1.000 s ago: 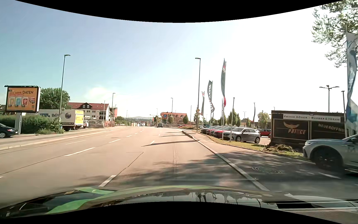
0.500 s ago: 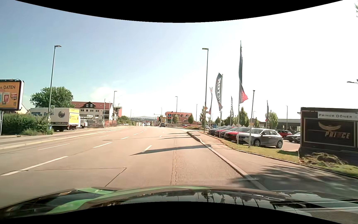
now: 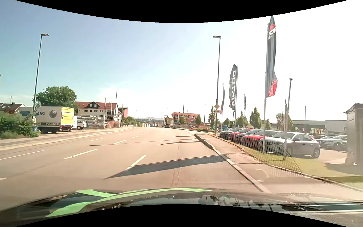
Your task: Follow the waypoints while adhering to traffic rules and regulations
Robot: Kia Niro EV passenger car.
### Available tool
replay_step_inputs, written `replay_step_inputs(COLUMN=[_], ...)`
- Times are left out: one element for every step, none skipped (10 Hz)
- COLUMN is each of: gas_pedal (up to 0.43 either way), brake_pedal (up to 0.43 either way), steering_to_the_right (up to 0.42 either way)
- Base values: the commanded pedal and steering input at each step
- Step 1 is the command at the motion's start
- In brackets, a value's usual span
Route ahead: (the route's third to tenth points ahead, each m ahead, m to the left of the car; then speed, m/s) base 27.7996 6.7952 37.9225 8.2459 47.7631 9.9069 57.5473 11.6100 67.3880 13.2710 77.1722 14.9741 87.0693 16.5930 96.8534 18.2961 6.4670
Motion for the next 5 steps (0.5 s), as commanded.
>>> replay_step_inputs(gas_pedal=[0.11,0.118,0.13,0.157,0.157], brake_pedal=[0.0,0.0,0.0,0.0,0.0], steering_to_the_right=[-0.029,-0.029,-0.029,-0.029,-0.027])
